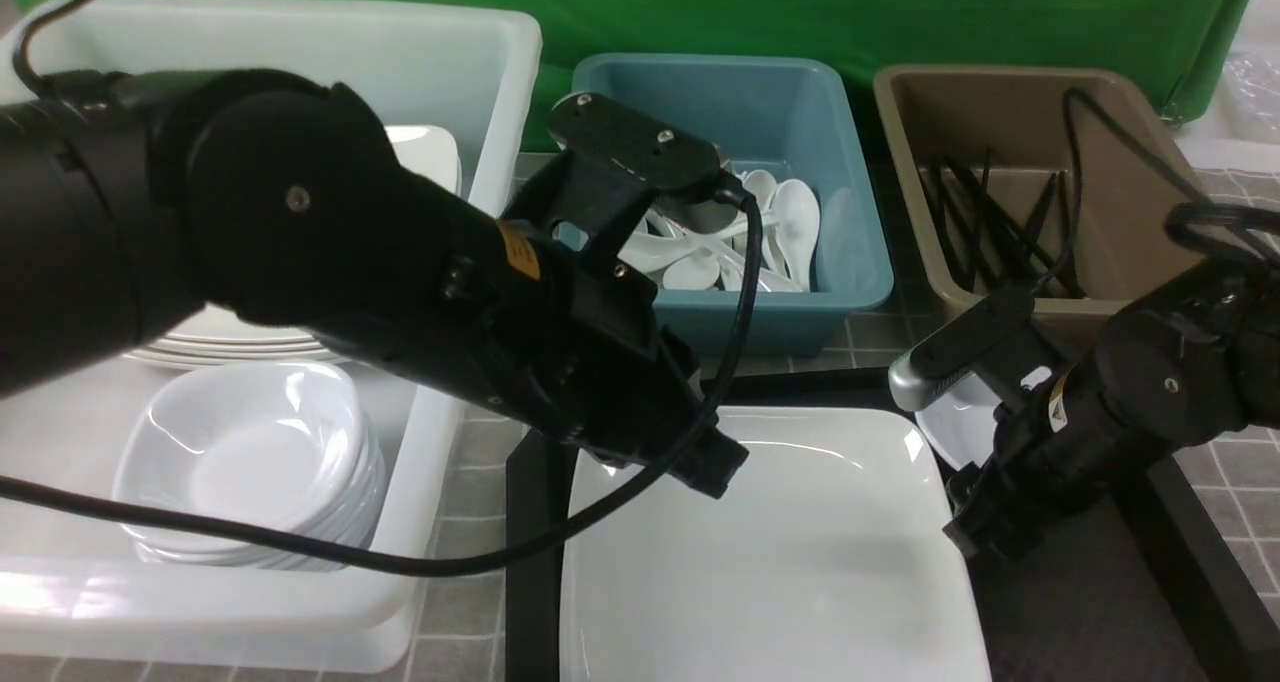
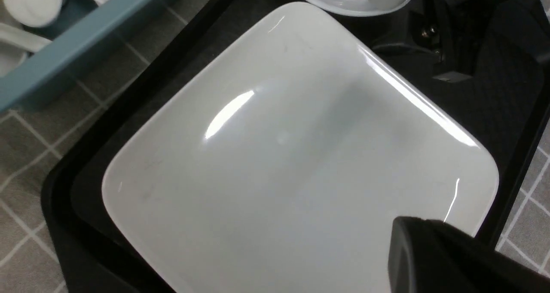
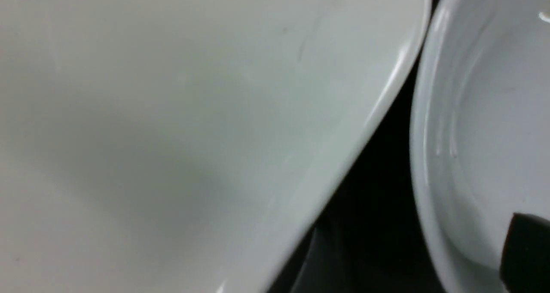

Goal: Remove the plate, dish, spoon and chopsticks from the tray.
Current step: Use the right arm to grab a small plate from the dinner plate, then use the right arm to put the small plate into the large storage box on the left

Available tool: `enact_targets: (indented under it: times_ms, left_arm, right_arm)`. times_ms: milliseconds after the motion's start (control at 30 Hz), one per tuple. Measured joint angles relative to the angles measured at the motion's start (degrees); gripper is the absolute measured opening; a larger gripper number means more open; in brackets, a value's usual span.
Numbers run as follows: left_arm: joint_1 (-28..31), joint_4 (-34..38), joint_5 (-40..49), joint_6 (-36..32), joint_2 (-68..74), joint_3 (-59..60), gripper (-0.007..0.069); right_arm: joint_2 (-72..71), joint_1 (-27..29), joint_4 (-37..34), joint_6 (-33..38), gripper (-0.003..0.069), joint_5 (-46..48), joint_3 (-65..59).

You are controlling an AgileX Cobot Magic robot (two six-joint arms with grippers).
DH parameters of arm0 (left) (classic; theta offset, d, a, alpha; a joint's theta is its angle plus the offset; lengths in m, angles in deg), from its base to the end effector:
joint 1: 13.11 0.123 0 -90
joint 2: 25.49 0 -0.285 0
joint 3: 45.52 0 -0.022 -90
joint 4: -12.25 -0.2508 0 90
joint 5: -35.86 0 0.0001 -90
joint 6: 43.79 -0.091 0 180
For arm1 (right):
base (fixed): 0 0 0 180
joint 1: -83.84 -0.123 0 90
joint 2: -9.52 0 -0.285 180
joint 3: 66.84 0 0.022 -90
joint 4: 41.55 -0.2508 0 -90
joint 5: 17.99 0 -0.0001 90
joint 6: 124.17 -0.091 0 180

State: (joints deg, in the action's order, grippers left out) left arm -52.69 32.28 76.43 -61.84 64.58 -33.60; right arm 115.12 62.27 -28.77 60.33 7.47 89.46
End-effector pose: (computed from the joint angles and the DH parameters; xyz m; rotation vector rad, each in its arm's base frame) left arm 0.2231 -0.2108 0.3086 0.9954 2.3029 -0.5514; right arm 0.3045 0.1110 0.1741 -0.8388 2.5518 -0.0984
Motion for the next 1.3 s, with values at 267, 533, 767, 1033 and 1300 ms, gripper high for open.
enact_targets:
  times_ms: [267, 533, 767, 1033, 1300]
  left_arm:
    - [0.00, -0.05, 0.02, 0.01, 0.00, 0.00, 0.0009]
    - [0.00, -0.99, -0.51, 0.24, 0.00, 0.00, 0.0009]
    - [7.34, -4.19, 0.68, 5.58, -3.84, -3.18, 0.0009]
    - [27.32, -5.05, 6.58, 7.27, -15.13, -5.78, 0.0009]
    - [47.56, -4.12, 9.66, 9.23, -25.88, -3.34, 0.0009]
  right_arm:
    - [1.16, 0.22, 3.29, -1.96, 0.0337, -1.89, 0.00]
    - [-4.81, -4.23, 4.31, -1.88, 0.0086, 0.73, 0.37]
    - [-20.02, -9.03, 0.01, -2.93, 0.0065, 2.72, 2.94]
    - [-20.10, -16.92, -25.03, 11.80, 0.0065, -1.02, 20.87]
    - [0.36, -31.60, -30.89, 17.54, 0.0065, 1.95, 41.78]
